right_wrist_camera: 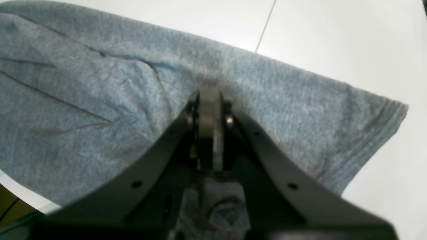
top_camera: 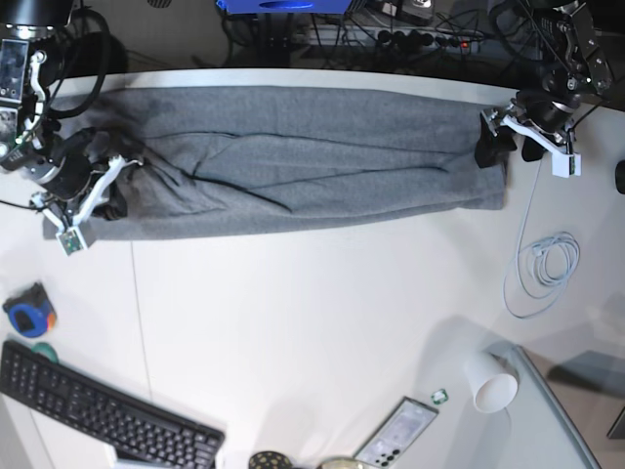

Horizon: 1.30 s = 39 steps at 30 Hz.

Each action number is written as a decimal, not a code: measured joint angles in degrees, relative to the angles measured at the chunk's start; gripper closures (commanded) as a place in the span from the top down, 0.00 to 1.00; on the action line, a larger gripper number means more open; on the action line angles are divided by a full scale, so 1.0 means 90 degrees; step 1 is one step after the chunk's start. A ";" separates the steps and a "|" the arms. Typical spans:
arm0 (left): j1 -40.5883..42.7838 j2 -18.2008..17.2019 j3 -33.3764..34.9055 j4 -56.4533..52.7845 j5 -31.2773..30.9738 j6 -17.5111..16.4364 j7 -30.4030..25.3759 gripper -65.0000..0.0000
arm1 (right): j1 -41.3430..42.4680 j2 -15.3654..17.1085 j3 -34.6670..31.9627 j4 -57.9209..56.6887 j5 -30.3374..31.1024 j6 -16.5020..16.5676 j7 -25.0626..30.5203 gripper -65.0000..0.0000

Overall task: Layout the t-shirt on the table in an organized manner, then fold the t-shirt properly
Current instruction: 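Release the strip end with the left gripper and move it to the strip middle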

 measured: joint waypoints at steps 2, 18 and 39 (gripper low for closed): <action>-0.0073 0.0000 0.0002 -0.0209 -0.0027 -0.0005 -0.0177 0.95 | 0.0002 0.0005 0.0000 0.0000 -0.0005 0.0000 -0.0002 0.06; -0.0576 -0.0066 0.0624 -0.1241 -0.0333 -0.0124 -0.0656 0.41 | -0.0002 0.0002 0.0005 0.0000 -0.0005 0.0000 0.0000 0.05; -0.0816 -0.1044 0.0690 0.0277 -0.0002 0.0168 -0.0100 0.00 | 0.0007 -0.0029 0.0017 0.0002 -0.0002 0.0000 0.0000 0.05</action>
